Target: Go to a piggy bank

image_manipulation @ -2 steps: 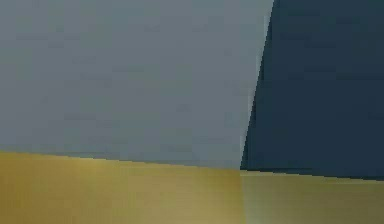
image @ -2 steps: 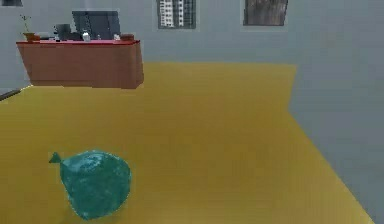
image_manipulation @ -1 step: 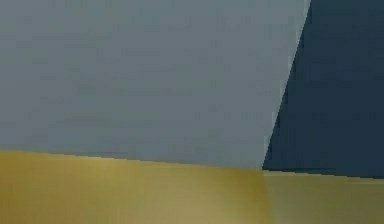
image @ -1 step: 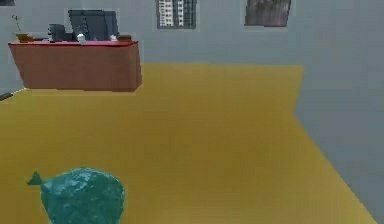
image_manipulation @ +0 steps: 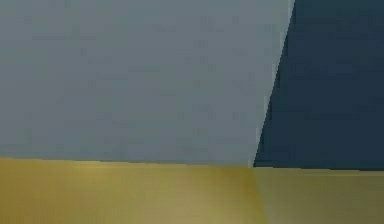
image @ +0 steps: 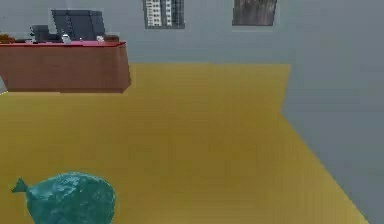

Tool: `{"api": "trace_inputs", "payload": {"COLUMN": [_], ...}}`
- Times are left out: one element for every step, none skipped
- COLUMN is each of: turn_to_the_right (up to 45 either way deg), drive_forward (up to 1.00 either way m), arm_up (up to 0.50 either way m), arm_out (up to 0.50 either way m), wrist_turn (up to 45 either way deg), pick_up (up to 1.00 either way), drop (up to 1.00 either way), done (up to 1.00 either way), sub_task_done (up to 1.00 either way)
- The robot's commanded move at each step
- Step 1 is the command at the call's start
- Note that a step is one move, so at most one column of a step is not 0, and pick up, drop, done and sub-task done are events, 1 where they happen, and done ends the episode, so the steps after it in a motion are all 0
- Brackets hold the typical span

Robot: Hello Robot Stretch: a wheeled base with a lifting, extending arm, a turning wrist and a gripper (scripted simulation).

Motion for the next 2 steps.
{"api": "trace_inputs", "payload": {"turn_to_the_right": [0.0,0.0], "drive_forward": [1.00,0.35], "arm_up": [0.00,0.00], "arm_out": [0.00,0.00], "wrist_turn": [0.0,0.0], "pick_up": [0.00,0.00], "drop": [0.00,0.00], "done": [0.00,0.00], "sub_task_done": [0.00,0.00]}}
